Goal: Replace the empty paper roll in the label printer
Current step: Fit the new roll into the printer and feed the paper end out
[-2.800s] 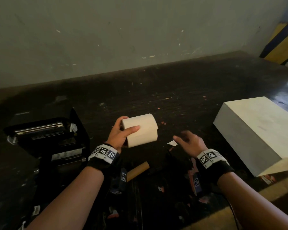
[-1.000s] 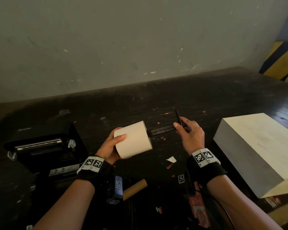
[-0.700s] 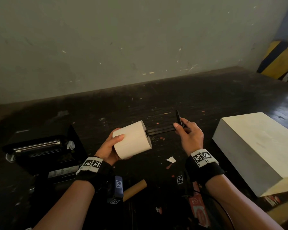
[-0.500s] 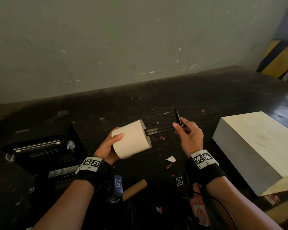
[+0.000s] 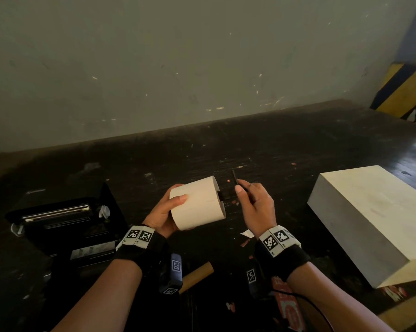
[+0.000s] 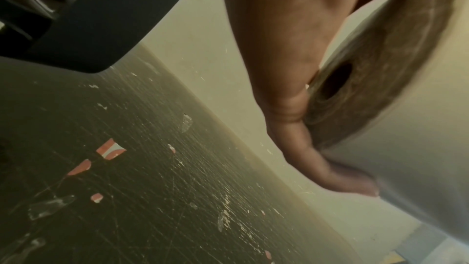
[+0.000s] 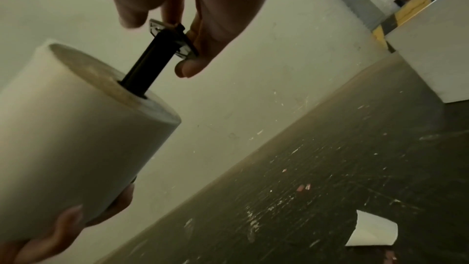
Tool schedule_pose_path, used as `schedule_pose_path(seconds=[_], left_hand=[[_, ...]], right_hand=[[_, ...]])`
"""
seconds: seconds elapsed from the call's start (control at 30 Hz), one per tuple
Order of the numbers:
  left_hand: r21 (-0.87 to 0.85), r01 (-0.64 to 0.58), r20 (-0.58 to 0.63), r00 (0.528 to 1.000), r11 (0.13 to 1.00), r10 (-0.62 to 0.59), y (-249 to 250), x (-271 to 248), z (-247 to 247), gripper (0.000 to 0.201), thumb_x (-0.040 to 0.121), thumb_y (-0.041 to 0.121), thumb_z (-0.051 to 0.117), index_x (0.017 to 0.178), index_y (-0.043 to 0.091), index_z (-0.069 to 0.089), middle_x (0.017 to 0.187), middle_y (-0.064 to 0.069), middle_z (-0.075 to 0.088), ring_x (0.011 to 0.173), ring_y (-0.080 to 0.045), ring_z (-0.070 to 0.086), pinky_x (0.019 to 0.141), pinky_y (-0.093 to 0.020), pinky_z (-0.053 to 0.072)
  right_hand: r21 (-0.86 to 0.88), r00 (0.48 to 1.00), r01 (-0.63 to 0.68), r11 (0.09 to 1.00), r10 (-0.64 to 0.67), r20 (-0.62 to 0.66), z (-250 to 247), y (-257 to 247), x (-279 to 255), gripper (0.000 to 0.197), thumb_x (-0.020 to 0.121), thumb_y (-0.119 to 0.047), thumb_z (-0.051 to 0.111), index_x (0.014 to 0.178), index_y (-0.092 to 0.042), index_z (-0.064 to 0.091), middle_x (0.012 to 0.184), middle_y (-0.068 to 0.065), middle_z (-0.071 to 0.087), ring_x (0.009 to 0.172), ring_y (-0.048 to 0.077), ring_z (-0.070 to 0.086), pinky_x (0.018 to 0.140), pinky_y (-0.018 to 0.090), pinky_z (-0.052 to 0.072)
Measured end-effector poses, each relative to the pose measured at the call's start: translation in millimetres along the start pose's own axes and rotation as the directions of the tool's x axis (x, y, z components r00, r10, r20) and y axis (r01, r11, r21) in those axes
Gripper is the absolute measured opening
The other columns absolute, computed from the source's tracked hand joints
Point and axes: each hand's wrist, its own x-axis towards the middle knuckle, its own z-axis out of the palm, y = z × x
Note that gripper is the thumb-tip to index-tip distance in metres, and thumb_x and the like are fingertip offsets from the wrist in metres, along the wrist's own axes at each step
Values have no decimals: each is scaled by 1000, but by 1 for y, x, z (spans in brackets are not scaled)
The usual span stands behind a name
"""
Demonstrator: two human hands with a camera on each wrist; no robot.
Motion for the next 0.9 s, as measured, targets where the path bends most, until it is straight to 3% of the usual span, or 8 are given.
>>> schedule_pose_path(seconds=[0.13, 0.23, 0.33, 0.47, 0.57, 0.7, 0.8, 0.9], left_hand=[[22, -11, 36, 999, 1000, 11, -1, 0, 6, 47, 68, 23, 65, 112, 33, 53, 126, -11, 52, 113, -38, 52, 80, -56, 50], [27, -27, 48, 999, 999, 26, -2, 0, 7, 48, 68, 21, 65, 113, 30, 52, 126, -12, 52, 113, -38, 53, 83, -57, 49], [42, -39, 48, 998, 998, 37, -2, 0, 5, 53, 68, 19, 66, 117, 27, 50, 131, -14, 50, 118, -39, 51, 89, -58, 47], [42, -54, 25, 998, 998, 53, -2, 0, 6, 56, 67, 19, 68, 120, 27, 50, 133, -15, 50, 119, -39, 52, 91, -58, 48], [59, -64, 15, 998, 996, 63, 0, -1, 6, 57, 67, 18, 68, 121, 27, 50, 133, -15, 50, 118, -38, 52, 87, -55, 51], [98, -71, 10, 997, 993, 71, 4, -5, 7, 59, 67, 19, 70, 121, 28, 50, 131, -13, 50, 117, -37, 53, 79, -50, 54], [116, -85, 8, 996, 990, 84, 6, -8, 9, 55, 67, 19, 70, 118, 29, 51, 131, -12, 50, 116, -36, 53, 80, -51, 54], [141, -95, -1, 995, 985, 96, 7, -12, 5, 58, 67, 19, 71, 120, 28, 50, 134, -13, 48, 118, -37, 52, 84, -53, 53]], right_hand=[[26, 994, 24, 999, -26, 105, 10, -7, -8, 29, 95, -21, 50, 121, -15, 61, 103, -5, 61, 94, 1, 58, 83, 16, 48], [105, 985, -83, 991, 66, 157, 11, -10, -7, 29, 93, -19, 54, 121, -19, 60, 107, -9, 61, 99, 0, 58, 88, 18, 46], [123, 952, -227, 966, 193, 239, 11, -9, -3, 28, 93, -29, 54, 120, -23, 59, 112, -8, 63, 105, 4, 58, 95, 29, 49], [135, 899, -323, 937, 259, 354, 16, -13, -6, 30, 94, -47, 40, 117, -32, 54, 115, -4, 60, 107, 10, 57, 98, 44, 47], [166, 846, -382, 909, 273, 457, 13, -22, -8, 42, 93, -54, 37, 127, -31, 45, 124, -2, 54, 111, 13, 54, 100, 45, 44], [225, 745, -539, 812, 335, 577, 9, -33, -4, 60, 90, -50, 47, 142, -31, 25, 126, -2, 47, 106, 12, 52, 87, 36, 48], [256, 717, -594, 762, 358, 598, 11, -35, 0, 78, 79, -55, 59, 144, -38, 19, 133, 0, 46, 117, 24, 50, 99, 54, 44], [298, 714, -623, 723, 370, 594, 17, -36, 1, 88, 67, -54, 71, 141, -41, 25, 133, 1, 47, 115, 25, 54, 94, 55, 49]])
